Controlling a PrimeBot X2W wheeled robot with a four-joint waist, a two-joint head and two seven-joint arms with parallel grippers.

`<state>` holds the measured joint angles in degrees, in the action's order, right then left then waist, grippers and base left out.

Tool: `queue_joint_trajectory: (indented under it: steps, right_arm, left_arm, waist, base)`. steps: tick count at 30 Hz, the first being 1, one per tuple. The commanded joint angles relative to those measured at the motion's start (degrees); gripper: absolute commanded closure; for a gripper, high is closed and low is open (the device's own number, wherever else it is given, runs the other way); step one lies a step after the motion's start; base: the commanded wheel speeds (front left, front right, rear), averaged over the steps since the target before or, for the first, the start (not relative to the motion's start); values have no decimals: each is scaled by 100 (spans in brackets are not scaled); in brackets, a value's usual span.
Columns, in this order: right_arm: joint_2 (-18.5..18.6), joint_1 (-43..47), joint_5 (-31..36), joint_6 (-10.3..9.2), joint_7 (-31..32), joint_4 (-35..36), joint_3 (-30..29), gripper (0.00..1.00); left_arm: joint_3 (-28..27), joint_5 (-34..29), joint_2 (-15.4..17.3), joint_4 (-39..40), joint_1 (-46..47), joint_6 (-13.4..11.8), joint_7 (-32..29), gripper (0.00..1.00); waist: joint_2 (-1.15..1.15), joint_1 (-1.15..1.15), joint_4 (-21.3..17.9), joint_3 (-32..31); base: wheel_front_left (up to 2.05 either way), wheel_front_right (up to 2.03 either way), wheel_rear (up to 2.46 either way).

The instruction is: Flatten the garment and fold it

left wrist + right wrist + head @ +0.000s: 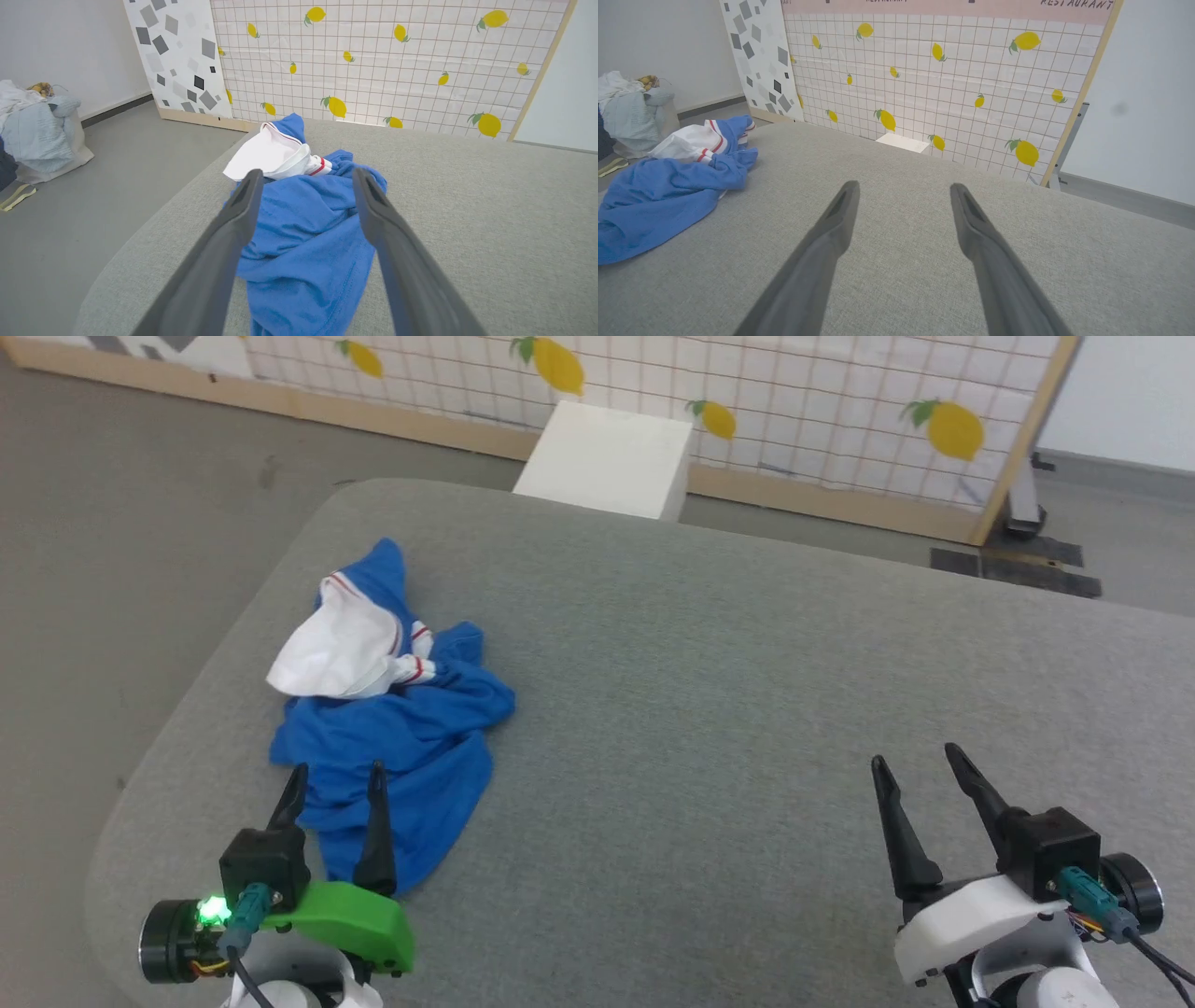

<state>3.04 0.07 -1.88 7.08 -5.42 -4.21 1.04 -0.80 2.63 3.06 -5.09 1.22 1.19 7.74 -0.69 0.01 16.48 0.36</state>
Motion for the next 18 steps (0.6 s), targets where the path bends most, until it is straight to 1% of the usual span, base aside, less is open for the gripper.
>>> queue_joint_trajectory:
  steps: [1, 11, 18]
  right_arm:
    - [-8, -75, 28, 22, -45, 24, 5, 0]
    - [-9, -85, -46, 25, -88, 18, 43, 0]
    - [-11, -122, -103, 28, -129, -13, 44, 0]
  left_arm:
    - [-27, 55, 14, -27, 95, 19, 63, 0]
    - [-144, 92, 0, -153, 154, 56, 180, 0]
    - [-178, 175, 3, -451, 544, 211, 287, 0]
  waist:
    - [38, -1, 187, 35]
    - [44, -1, 467, 102]
    - [48, -1, 545, 228]
  base:
    - [0, 0, 0]
    - [0, 0, 0]
    - [0, 0, 0]
